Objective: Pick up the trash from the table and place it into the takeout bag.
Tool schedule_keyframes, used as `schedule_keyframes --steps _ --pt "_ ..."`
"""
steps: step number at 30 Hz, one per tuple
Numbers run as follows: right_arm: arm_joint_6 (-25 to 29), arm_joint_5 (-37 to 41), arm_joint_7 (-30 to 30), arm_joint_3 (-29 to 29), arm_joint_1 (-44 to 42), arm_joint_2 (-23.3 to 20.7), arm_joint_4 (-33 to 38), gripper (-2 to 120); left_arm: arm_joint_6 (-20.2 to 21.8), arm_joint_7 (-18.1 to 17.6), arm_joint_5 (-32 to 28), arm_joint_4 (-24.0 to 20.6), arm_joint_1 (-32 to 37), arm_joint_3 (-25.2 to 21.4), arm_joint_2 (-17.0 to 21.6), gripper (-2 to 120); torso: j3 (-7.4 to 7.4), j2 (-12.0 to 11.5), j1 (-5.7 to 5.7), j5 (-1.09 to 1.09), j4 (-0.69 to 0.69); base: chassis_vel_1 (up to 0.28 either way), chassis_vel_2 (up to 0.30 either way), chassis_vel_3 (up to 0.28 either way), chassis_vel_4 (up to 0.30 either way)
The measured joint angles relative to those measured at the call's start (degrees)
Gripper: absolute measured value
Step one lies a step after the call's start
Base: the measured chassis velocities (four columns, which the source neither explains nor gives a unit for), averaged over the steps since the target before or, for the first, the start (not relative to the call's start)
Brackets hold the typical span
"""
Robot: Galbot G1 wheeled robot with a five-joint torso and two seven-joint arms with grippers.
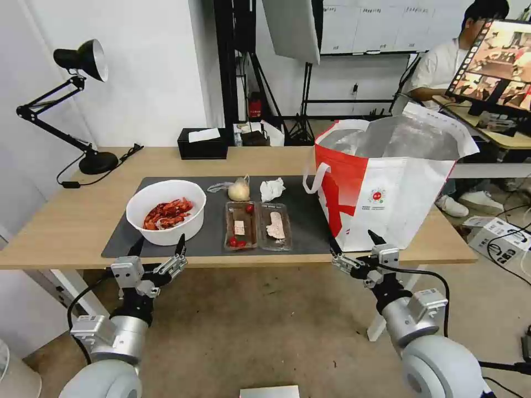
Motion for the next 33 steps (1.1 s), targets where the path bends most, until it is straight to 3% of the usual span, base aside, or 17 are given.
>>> schedule_keyframes --steps 4,5,8,9,11,12,15,16,19,23,27,33 --pt "0.00 2.15 0.40 -0.88 0.58 -0.20 0.05 100 0.66 0.03 -0.83 -0.21 0.02 -0.04 0.08 100 0.00 0.00 0.00 0.00 0.00 0.000 0.000 0.000 0.000" --pt "0.00 5.62 0.69 -1.36 0.94 -0.33 0.43 100 0.71 0.05 -0.93 -0.28 0.12 0.02 0.12 100 0.00 0.00 0.00 0.00 0.00 0.000 0.000 0.000 0.000" --pt "0.17 21.52 3.84 -3.29 2.75 -0.36 2.16 100 0.76 0.09 -1.22 -0.43 0.35 0.00 0.12 100 0.00 0.00 0.00 -0.01 0.00 0.000 0.000 0.000 0.000" --pt "0.17 21.52 3.84 -3.29 2.75 -0.36 2.16 100 0.76 0.09 -1.22 -0.43 0.35 0.00 0.12 100 0.00 0.00 0.00 -0.01 0.00 0.000 0.000 0.000 0.000" --pt "1.19 34.44 6.68 -4.32 4.42 -0.21 3.29 100 0.75 0.09 -1.30 -0.48 0.71 -0.34 0.26 100 0.00 0.00 0.00 0.00 0.00 0.000 0.000 0.000 0.000" --pt "1.19 34.44 6.68 -4.32 4.42 -0.21 3.29 100 0.75 0.09 -1.30 -0.48 0.71 -0.34 0.26 100 0.00 0.00 0.00 0.00 0.00 0.000 0.000 0.000 0.000" --pt "2.26 58.97 14.49 -3.21 7.98 0.20 5.07 100 0.76 0.13 -1.61 -0.59 0.97 -1.14 1.26 100 0.00 0.00 0.00 -0.01 0.00 0.000 0.000 0.000 0.000" --pt "2.26 58.97 14.49 -3.21 7.98 0.20 5.07 100 0.76 0.13 -1.61 -0.59 0.97 -1.14 1.26 100 0.00 0.00 0.00 -0.01 0.00 0.000 0.000 0.000 0.000" --pt "2.94 73.22 19.96 -2.89 11.30 0.14 3.05 100 0.76 0.14 -1.76 -0.86 1.32 -1.57 1.88 100 0.00 0.00 0.00 0.00 0.00 0.000 0.000 0.000 0.000" --pt "2.63 81.91 23.07 -3.58 14.29 0.18 0.67 100 0.76 0.16 -1.51 -0.91 2.26 -1.70 1.92 100 0.00 0.00 0.00 -0.01 0.00 0.000 0.000 0.000 0.000" --pt "2.10 82.86 25.65 -6.21 17.27 1.09 -1.30 100 0.76 0.14 -1.21 -0.62 2.73 -2.06 1.86 100 0.00 0.00 0.00 -0.01 0.00 0.000 0.000 0.000 0.000" --pt "2.26 82.76 23.82 -9.16 18.54 1.86 -3.34 100 0.77 0.06 -1.11 -0.35 3.47 -2.68 1.76 100 0.00 0.00 0.00 0.00 0.00 0.000 0.000 0.000 0.000"
